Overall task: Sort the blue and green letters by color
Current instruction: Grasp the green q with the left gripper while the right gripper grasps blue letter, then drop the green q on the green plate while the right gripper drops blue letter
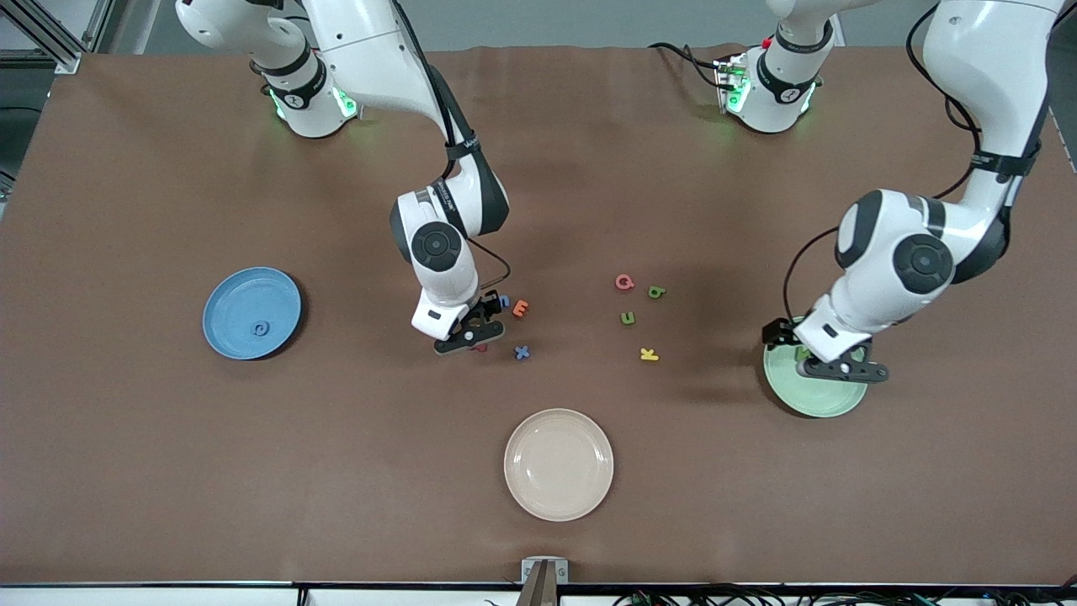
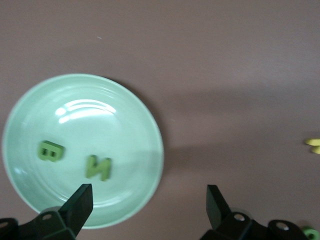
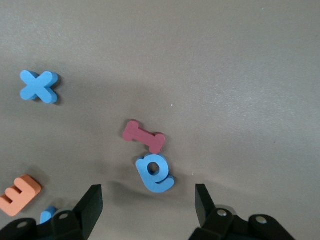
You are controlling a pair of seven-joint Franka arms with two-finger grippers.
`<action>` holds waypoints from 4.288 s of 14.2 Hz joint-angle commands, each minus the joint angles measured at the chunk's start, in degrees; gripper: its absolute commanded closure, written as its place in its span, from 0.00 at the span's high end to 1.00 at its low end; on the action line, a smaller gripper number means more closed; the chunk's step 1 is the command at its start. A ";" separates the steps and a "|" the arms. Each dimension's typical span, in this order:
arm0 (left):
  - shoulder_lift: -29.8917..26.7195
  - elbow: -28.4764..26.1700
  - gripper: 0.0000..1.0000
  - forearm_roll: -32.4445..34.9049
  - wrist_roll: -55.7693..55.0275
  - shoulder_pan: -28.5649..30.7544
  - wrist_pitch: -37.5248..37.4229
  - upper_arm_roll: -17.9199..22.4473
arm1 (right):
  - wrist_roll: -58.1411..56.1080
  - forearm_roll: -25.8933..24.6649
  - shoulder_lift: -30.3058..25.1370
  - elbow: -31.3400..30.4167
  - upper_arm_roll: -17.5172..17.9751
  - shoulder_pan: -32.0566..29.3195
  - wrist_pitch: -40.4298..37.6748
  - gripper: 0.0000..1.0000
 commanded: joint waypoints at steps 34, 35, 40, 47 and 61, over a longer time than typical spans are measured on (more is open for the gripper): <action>7.90 -10.86 0.04 19.20 -34.04 -14.02 11.33 -5.45 | -15.27 0.02 -2.57 2.97 -9.56 -2.89 -19.00 0.00; 7.38 -10.42 0.03 19.20 -34.04 -14.02 11.24 -5.45 | -19.57 0.02 -3.54 2.53 -12.89 -2.72 -22.43 0.00; 3.07 -8.40 0.03 19.20 -33.25 -10.33 10.62 -5.10 | -37.86 -0.25 -4.25 -3.35 -27.23 -2.10 -30.20 0.00; 1.57 -4.44 0.03 22.98 -23.17 -1.02 5.62 -5.19 | -42.82 -0.25 -3.90 -9.08 -32.79 -3.59 -29.24 0.15; 4.46 -3.21 0.04 26.67 -5.39 13.22 6.58 -5.01 | -26.24 6.87 -6.09 -9.08 -33.93 4.03 -31.34 1.00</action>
